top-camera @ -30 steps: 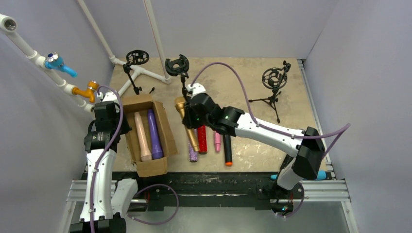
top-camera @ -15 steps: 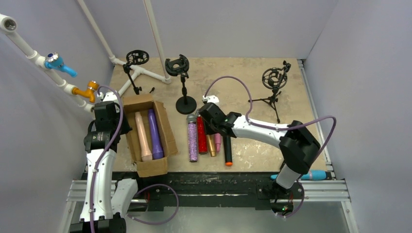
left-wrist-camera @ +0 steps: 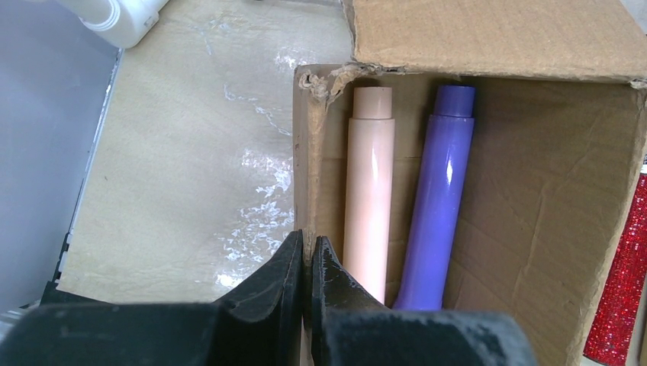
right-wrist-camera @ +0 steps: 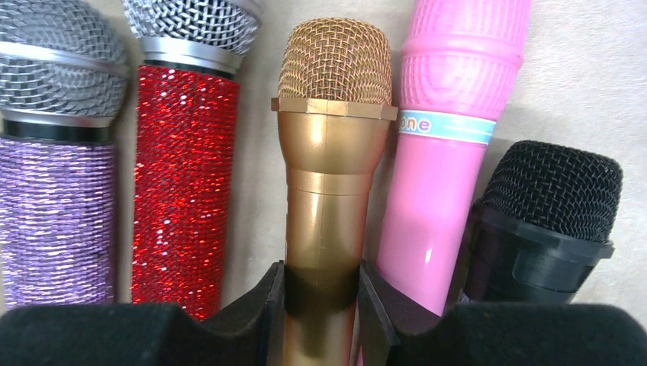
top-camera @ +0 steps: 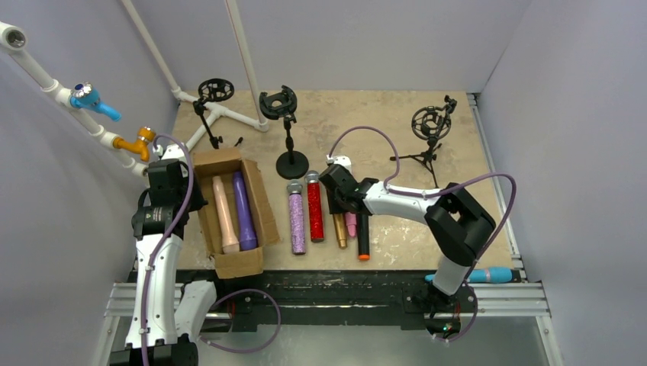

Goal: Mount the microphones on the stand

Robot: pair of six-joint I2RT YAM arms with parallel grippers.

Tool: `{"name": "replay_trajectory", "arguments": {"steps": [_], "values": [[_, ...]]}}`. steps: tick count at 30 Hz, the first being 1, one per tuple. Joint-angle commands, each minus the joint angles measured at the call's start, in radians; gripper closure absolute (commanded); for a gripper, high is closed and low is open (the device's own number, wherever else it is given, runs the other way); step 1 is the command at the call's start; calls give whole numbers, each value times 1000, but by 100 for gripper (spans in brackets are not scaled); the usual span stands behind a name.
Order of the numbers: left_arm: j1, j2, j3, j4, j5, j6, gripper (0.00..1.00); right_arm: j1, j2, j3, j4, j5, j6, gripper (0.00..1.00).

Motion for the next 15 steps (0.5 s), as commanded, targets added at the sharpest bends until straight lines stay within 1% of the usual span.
{"name": "replay_trajectory", "arguments": {"steps": [1, 5, 7, 8, 10, 11, 15], "values": [[-4, -5, 44, 40, 18, 1, 100, -49, -57, -37, -26, 19, -69, 87], [-4, -9, 42, 38, 24, -2, 100, -71, -96, -31, -62, 37, -118, 87], [-5, -11, 42, 38, 25, -2, 100, -74, -106, -25, -80, 38, -140, 82], [-4, -12, 40, 37, 26, -1, 100, -74, -111, -19, -88, 32, -146, 77], [-5, -12, 39, 39, 25, -1, 100, -74, -119, -9, -99, 15, -149, 59], [-4, -12, 39, 39, 26, -2, 100, -74, -122, 1, -107, 13, -147, 52], [-4, -15, 43, 36, 25, -3, 100, -71, -142, 57, -136, 17, -141, 34]]}}
